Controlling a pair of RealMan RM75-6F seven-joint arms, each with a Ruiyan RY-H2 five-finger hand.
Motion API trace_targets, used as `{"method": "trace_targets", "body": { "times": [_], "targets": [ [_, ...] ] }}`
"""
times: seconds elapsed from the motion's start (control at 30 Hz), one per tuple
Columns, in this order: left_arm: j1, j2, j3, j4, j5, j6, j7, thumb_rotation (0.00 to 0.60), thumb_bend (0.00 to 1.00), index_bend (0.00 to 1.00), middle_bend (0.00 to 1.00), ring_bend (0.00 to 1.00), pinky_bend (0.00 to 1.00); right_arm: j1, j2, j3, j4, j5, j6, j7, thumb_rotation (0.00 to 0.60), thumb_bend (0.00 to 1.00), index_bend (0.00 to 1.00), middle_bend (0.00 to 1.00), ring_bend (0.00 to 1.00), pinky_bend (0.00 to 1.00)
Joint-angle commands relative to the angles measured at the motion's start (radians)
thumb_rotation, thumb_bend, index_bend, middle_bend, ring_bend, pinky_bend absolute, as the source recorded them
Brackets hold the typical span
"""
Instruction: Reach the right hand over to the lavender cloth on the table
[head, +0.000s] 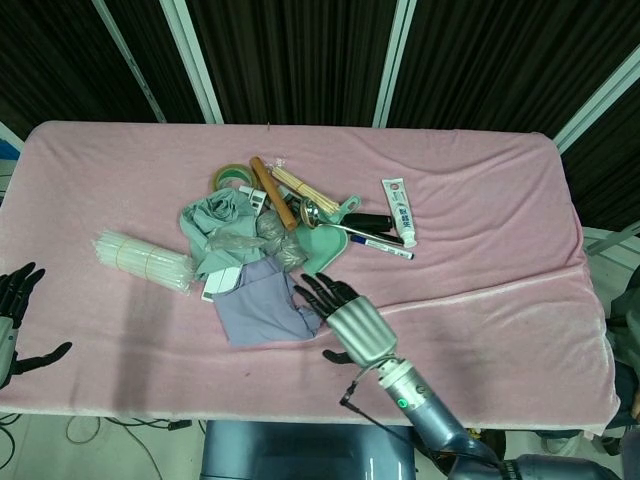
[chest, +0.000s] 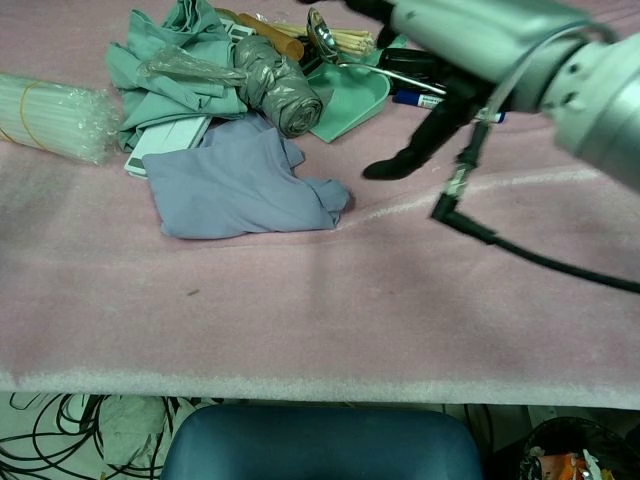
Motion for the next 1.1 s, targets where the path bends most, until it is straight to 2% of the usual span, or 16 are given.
{"method": "trace_targets", "body": {
  "times": [0.03, 0.2, 0.5, 0.7, 0.87, 0.97, 1.1],
  "targets": [
    [-0.004, 0.005, 0.001, -0.003, -0.005, -0.011, -0.005, 0.600, 0.00, 0.00, 0.00, 0.00, 0.00, 0.107, -0.200, 0.048, 0.149, 0.138, -0.075, -0.068, 0.600, 0.07, 0.00, 0.08, 0.07, 0.21],
    [-0.006, 0.013, -0.001, -0.010, -0.017, -0.023, -0.023, 0.600, 0.00, 0.00, 0.00, 0.00, 0.00, 0.194, -0.365, 0.110, 0.335, 0.237, -0.097, -0.084, 0.600, 0.11, 0.05, 0.11, 0.09, 0.22],
    [-0.010, 0.019, -0.002, -0.015, -0.024, -0.034, -0.038, 0.600, 0.00, 0.00, 0.00, 0.00, 0.00, 0.274, -0.501, 0.161, 0.555, 0.287, -0.102, -0.022, 0.600, 0.15, 0.17, 0.19, 0.15, 0.25],
    [-0.012, 0.020, -0.004, -0.016, -0.031, -0.038, -0.041, 0.600, 0.00, 0.00, 0.00, 0.00, 0.00, 0.299, -0.552, 0.161, 0.638, 0.293, -0.104, 0.021, 0.600, 0.19, 0.25, 0.26, 0.21, 0.26],
    [-0.013, 0.020, -0.006, -0.018, -0.035, -0.042, -0.039, 0.600, 0.00, 0.00, 0.00, 0.00, 0.00, 0.319, -0.585, 0.159, 0.703, 0.281, -0.110, 0.066, 0.600, 0.29, 0.38, 0.36, 0.30, 0.33],
    [-0.013, 0.020, -0.007, -0.019, -0.037, -0.043, -0.038, 0.600, 0.00, 0.00, 0.00, 0.00, 0.00, 0.328, -0.600, 0.160, 0.732, 0.280, -0.118, 0.090, 0.600, 0.39, 0.46, 0.43, 0.37, 0.40],
    [-0.013, 0.019, -0.008, -0.020, -0.039, -0.043, -0.039, 0.600, 0.00, 0.00, 0.00, 0.00, 0.00, 0.331, -0.605, 0.144, 0.750, 0.262, -0.123, 0.121, 0.600, 0.60, 0.59, 0.53, 0.48, 0.52]
  ]
}}
